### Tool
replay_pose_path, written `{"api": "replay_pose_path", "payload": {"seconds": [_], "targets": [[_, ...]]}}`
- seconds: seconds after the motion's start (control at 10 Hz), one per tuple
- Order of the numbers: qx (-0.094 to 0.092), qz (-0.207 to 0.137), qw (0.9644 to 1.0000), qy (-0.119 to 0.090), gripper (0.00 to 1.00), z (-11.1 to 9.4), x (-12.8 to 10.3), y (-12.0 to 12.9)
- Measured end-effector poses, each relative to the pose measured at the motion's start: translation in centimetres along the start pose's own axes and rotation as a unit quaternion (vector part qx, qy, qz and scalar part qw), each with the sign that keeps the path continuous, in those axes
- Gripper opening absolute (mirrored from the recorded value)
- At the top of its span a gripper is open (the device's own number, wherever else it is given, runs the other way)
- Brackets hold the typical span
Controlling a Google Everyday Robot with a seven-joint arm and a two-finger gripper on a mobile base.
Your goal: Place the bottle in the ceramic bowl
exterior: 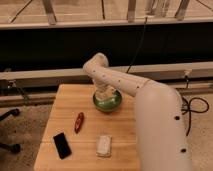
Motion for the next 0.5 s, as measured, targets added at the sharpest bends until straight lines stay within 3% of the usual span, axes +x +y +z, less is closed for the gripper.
{"api": "replay_pose_path", "payload": {"seconds": [0.1,0.2,0.5], "targets": [[-0.003,0.005,1.0,-0.006,0.8,-0.03,0.18,0.0],[-0.005,0.006,0.9996,-0.025,0.8,-0.27,-0.12,-0.37],[-0.007,0.008,0.9991,-0.041,0.8,-0.94,0.1,-0.11]]}}
